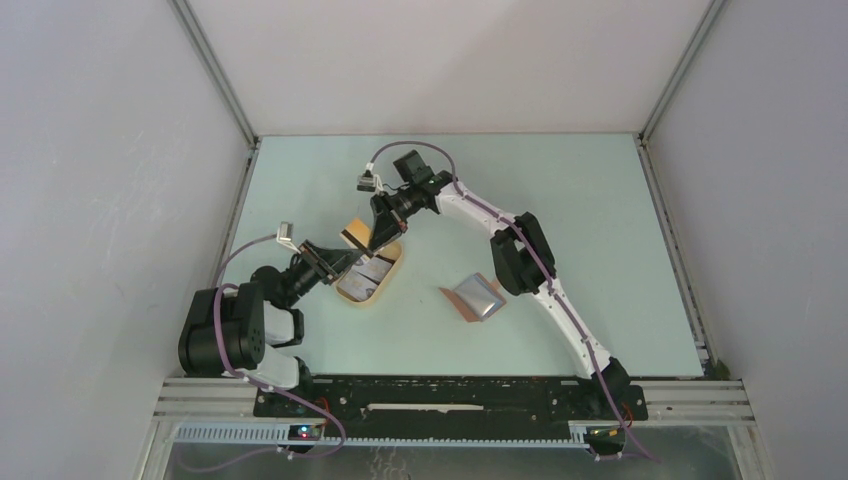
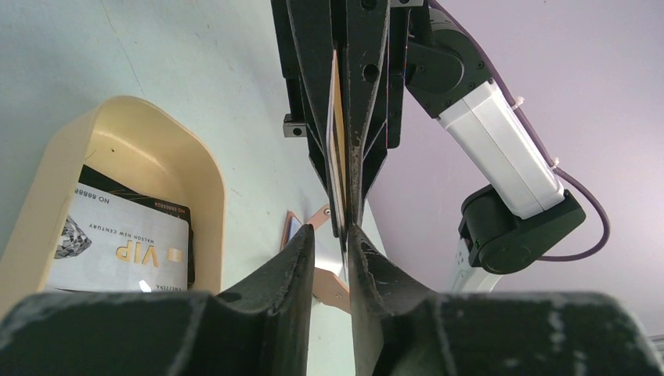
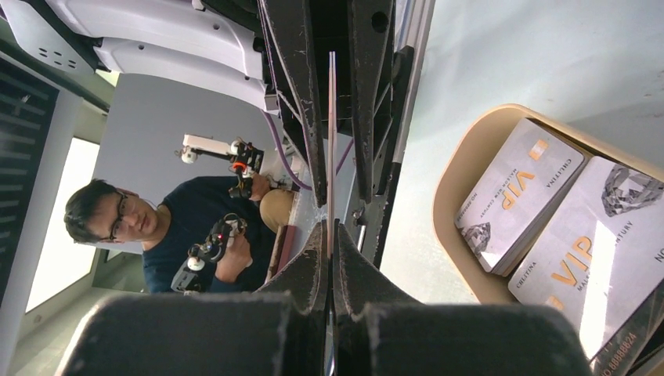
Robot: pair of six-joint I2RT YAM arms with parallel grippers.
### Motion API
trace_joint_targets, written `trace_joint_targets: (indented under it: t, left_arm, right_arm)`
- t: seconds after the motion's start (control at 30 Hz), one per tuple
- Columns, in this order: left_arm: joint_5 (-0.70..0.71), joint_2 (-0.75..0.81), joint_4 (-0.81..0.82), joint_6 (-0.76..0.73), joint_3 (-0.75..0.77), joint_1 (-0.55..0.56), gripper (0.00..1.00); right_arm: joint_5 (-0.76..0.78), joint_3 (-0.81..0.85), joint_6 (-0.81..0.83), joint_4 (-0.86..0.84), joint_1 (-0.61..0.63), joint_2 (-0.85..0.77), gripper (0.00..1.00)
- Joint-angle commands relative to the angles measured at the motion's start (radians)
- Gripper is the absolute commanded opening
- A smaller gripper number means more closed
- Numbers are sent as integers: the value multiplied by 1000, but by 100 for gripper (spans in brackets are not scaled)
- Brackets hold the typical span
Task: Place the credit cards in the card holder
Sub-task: Place the credit card in the storage box.
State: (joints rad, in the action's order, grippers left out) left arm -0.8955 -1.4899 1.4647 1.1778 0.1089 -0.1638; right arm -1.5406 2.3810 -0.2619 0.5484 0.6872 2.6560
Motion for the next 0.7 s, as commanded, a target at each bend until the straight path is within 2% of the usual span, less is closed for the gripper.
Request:
trace_joint_targets:
  t: [0.0,0.23,0.57,0.67]
  left_arm:
    - [-20,19,54,-17,32,8,27]
    - [-22,14,54,-15,35,12,21]
    - [-21,34,54,-17,23,12,25]
    - [-21,33,54,-16,22,13,20]
  right_arm:
    - [-16,0,-28,-24,13,-50,0]
    - [-18,0,-33,-29,13,-51,0]
    - [-16,-5,-54,-45,3,-51,1]
    - [-16,-8,-60,-50,2,-51,2]
